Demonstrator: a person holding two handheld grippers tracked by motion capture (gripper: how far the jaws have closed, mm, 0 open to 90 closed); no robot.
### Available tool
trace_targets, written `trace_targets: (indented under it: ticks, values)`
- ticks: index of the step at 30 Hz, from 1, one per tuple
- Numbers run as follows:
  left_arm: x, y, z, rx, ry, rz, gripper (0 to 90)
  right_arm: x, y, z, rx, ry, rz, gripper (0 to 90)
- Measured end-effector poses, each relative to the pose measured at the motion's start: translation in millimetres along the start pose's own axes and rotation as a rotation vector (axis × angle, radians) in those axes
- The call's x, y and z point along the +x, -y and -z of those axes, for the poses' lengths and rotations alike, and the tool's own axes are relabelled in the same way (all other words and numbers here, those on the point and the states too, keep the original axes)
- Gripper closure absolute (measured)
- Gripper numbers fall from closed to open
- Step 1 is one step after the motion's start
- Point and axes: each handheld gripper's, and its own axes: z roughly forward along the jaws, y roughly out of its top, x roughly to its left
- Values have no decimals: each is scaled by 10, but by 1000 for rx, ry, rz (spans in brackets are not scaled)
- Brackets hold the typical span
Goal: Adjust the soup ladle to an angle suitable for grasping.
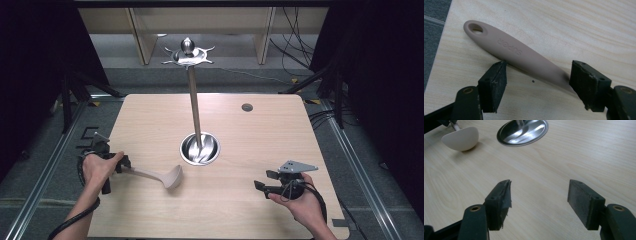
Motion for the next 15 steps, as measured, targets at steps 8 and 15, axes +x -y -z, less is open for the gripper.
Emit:
trace_targets:
  ticks: [8, 15]
  values:
    - [-38, -99, -69, 33, -18, 43, 253, 6, 11, -19, -9, -11, -9, 357]
    - [-76, -153, -104, 44, -39, 25, 276, 2, 9, -6, 8, 3, 4, 356]
